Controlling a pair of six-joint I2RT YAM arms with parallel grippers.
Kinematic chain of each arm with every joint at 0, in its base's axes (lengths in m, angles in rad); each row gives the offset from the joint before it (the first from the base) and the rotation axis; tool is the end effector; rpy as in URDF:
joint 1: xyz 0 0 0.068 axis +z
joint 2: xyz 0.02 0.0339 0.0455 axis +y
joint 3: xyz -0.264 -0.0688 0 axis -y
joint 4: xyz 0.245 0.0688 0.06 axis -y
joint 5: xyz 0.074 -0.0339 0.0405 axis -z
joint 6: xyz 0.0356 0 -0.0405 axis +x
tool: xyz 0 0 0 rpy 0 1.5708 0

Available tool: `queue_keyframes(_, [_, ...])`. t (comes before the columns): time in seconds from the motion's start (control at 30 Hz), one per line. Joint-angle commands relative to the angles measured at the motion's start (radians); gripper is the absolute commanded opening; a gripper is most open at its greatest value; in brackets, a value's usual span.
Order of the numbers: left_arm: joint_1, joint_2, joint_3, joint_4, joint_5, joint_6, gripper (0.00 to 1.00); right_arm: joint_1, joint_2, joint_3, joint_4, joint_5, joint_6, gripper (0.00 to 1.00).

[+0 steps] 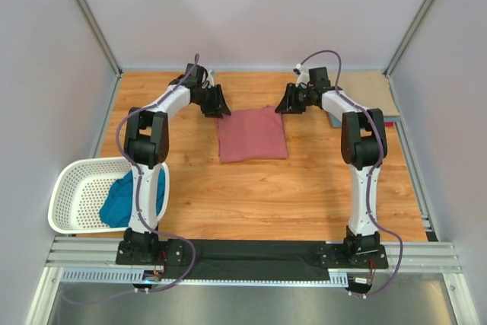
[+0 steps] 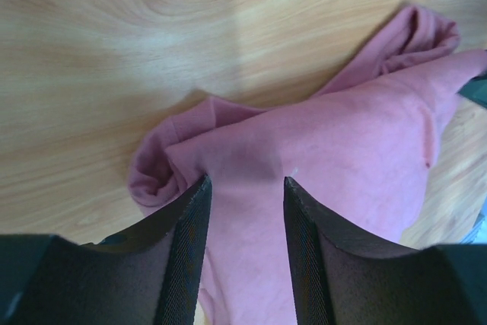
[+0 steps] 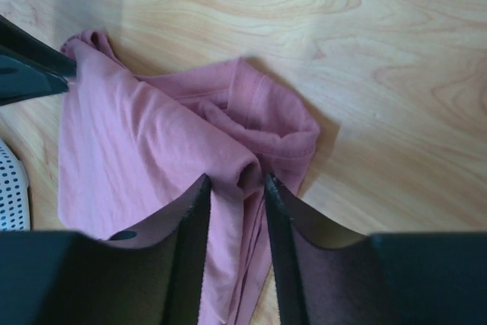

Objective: Fold and stack the t-shirts
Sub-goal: Fold the tshirt

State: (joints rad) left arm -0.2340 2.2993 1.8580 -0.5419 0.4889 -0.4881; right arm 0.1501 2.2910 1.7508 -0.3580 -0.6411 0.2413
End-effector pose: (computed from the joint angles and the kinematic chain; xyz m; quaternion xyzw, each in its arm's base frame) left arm 0.4838 -0.1325 0.1724 -0.0482 0.9301 -0.3160 0.1810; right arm 0.4902 0.0957 0.1572 -0.0630 0.8997 0.3527 0.2494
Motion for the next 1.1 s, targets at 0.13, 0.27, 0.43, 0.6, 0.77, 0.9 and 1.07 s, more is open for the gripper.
queue_keyframes(0.13, [-0.002, 0.064, 0.088, -0.1, -0.145, 0.032, 0.51, -0.015, 0.007, 0.035, 0.14, 0.044, 0.018, 0.0])
queue_keyframes(0.27, [-0.001, 0.11, 0.161, -0.153, -0.217, 0.046, 0.51, -0.044, 0.005, -0.014, 0.24, 0.047, 0.088, 0.0])
queue_keyframes(0.43, [-0.001, 0.124, 0.168, -0.15, -0.23, 0.052, 0.51, -0.049, 0.019, -0.005, 0.229, 0.069, 0.101, 0.0])
queue_keyframes(0.6, [-0.001, 0.077, 0.199, -0.168, -0.188, 0.066, 0.52, -0.047, 0.029, 0.056, 0.16, 0.046, 0.104, 0.21])
queue_keyframes(0.77, [-0.002, -0.033, 0.201, -0.213, -0.179, 0.08, 0.54, -0.047, -0.03, 0.027, 0.119, 0.021, 0.086, 0.41])
queue_keyframes(0.9, [-0.027, -0.162, 0.101, -0.285, -0.222, 0.089, 0.54, -0.047, -0.07, -0.045, 0.097, -0.02, 0.064, 0.46])
queue_keyframes(1.07, [-0.082, -0.311, -0.251, -0.158, -0.21, 0.063, 0.55, -0.041, -0.185, -0.261, 0.117, -0.046, 0.064, 0.45])
